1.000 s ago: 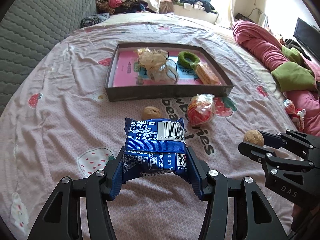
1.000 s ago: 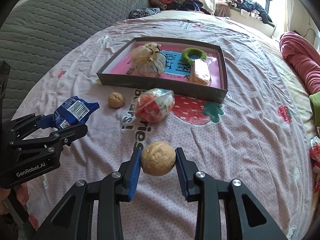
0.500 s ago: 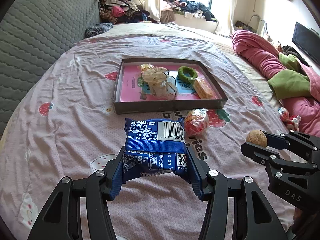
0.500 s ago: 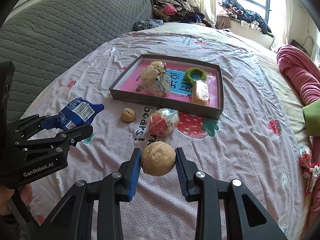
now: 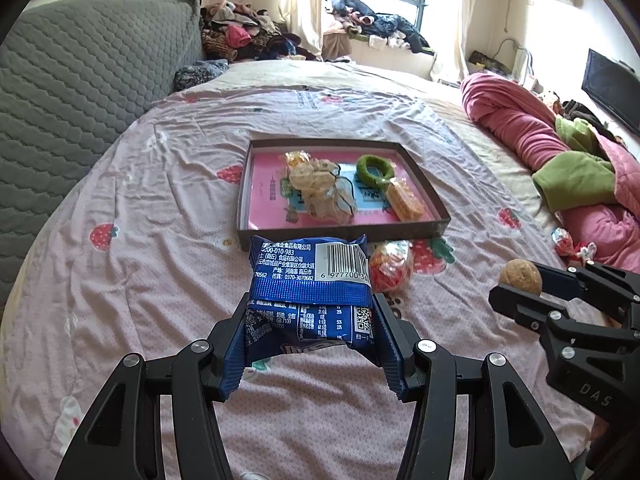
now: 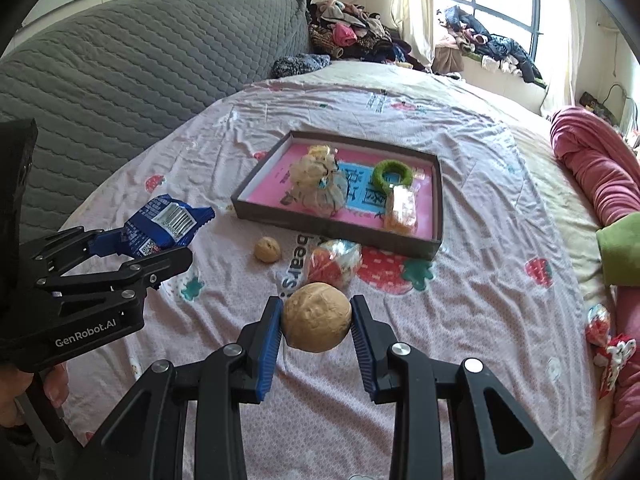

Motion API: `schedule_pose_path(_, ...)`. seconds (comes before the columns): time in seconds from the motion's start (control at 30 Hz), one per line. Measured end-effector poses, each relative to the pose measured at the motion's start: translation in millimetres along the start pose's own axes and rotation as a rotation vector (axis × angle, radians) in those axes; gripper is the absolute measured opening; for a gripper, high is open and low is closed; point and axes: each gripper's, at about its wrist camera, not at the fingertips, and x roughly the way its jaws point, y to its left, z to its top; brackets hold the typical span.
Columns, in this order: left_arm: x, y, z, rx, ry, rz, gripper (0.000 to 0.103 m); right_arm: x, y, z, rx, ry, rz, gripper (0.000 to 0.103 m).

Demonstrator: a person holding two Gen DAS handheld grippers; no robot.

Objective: Organize objects
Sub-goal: 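Lift the blue packet and walnut with both tools and carry them over the tray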

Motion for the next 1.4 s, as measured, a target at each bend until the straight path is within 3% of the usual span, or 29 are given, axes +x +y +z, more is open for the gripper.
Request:
schedule_pose_path(0.63, -6.2, 12.4, 63.7, 0.003, -0.069, 0.02, 0.058, -21.0, -3.0, 81.4, -0.042, -0.109, -0.027, 0.035)
schedule_pose_path(1.4, 8.3, 12.2, 100.8, 0.022, -0.096, 0.039, 0.058, -12.6, -12.0, 114.5, -0.049, -0.149, -0.031, 0.035)
